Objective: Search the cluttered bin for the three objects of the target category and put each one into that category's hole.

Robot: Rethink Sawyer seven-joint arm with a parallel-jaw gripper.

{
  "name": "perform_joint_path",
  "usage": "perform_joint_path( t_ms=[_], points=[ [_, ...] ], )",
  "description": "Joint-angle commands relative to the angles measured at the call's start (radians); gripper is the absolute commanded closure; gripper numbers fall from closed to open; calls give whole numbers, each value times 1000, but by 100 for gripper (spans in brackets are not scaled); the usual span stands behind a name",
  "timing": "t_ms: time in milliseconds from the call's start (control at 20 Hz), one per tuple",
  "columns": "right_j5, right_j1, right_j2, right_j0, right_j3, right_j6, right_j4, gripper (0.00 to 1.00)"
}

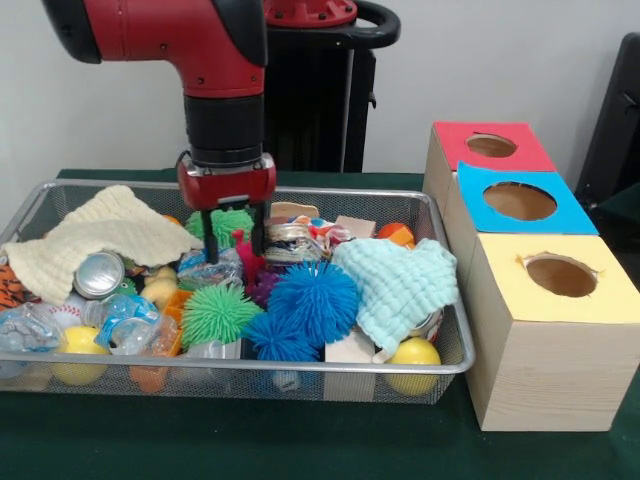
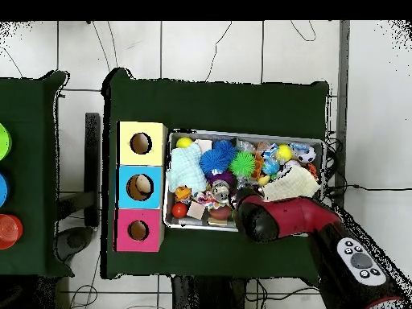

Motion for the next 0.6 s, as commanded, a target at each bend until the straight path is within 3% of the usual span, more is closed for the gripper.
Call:
perform_joint_path(
  t_ms=[50,300,600],
  points=[
    [124,-7,66,-88,-36,-101,3,0],
    [176,-18,100,-113,-41,-134,16,0],
    [107,34,74,-85,-64,-62,-31,0]
  ],
)
